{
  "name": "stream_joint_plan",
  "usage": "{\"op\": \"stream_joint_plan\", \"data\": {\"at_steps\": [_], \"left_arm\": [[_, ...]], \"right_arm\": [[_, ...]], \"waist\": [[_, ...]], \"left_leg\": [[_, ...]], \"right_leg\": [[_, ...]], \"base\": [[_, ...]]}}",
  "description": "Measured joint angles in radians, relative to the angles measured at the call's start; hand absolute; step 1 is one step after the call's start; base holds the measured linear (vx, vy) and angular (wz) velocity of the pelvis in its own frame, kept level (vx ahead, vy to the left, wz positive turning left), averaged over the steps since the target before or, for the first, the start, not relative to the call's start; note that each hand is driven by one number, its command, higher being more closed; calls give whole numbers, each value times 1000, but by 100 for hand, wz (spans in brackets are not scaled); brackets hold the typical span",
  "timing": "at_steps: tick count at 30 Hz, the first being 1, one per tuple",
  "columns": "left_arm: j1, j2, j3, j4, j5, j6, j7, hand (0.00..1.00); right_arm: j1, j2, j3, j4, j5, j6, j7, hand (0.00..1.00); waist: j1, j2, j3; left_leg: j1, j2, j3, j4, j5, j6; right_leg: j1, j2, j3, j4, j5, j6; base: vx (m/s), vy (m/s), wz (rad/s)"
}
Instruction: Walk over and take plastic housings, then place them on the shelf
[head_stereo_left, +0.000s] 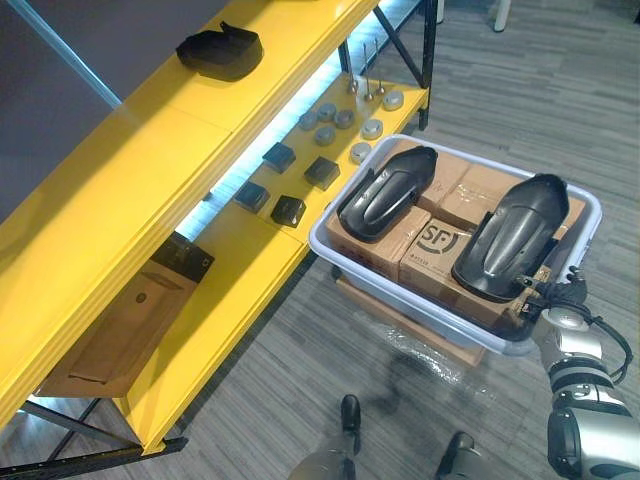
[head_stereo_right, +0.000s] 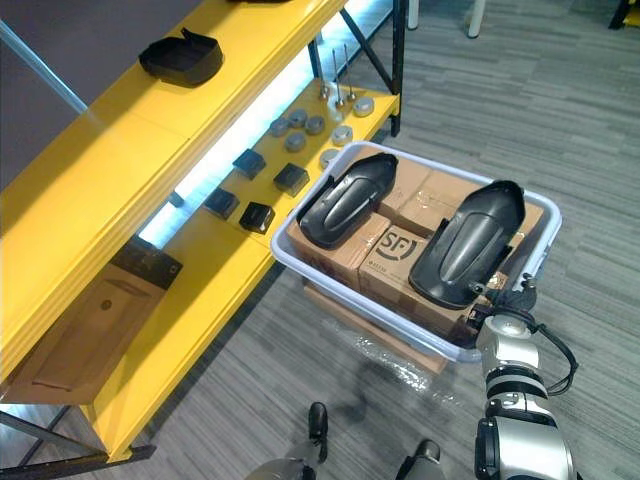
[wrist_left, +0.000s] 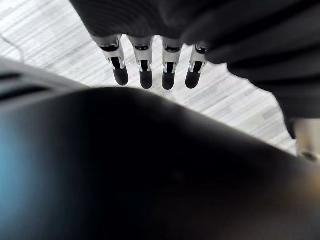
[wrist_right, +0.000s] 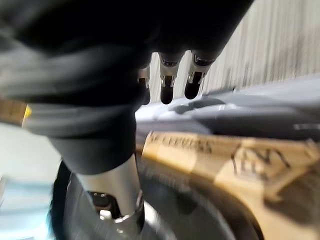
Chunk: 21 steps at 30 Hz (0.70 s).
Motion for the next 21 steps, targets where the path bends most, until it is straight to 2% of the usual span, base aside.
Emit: {"op": "stream_joint_plan", "data": {"at_steps": [3,7,8,12,15,17,21], "left_arm": [[-12,2,-3,15,-2,1,-2,0],[-40,17,-35,19,-35,9,-2,0],[-51,21,-35,20,-57,15,-2,0],[-70,31,-33,24,-67,20,-3,0],[-83,37,-11,25,-97,21,-3,0],[-89,40,9,24,-99,19,-3,0],[-111,42,24,23,-102,17,-1,0]], "right_arm": [[-1,-1,-20,-72,-13,21,-60,0],[-14,-5,-15,-116,-13,58,-66,0],[-31,-5,-11,-118,-10,71,-56,100],[-60,-37,48,-124,-12,103,-37,100],[-63,-87,70,-123,-10,124,27,100],[-63,-101,93,-120,-10,132,72,100],[-63,-98,148,-110,12,155,149,100]], "waist": [[-12,1,10],[-10,1,15],[-9,0,21],[-13,-6,33],[-12,-13,41],[-13,-24,48],[-11,-27,50]], "left_leg": [[-16,-13,14,15,2,-2],[-64,-9,52,52,-5,-6],[-85,-8,55,72,-14,-9],[-178,9,68,197,-76,-12],[-255,36,72,318,-131,-20],[-268,49,72,346,-139,-23],[-277,72,84,353,-139,-23]], "right_leg": [[-18,-20,5,25,-10,-8],[-63,-26,17,55,-21,-12],[-83,-28,22,70,-25,-16],[-143,-31,37,119,-38,-22],[-188,-22,44,160,-53,-33],[-191,-14,43,173,-57,-37],[-191,-12,21,179,-63,-47]], "base": [[38,-29,7],[7,-28,7],[-26,-31,2],[-76,-37,-3],[-92,-35,-5],[-58,-45,-6],[-40,-58,12]]}}
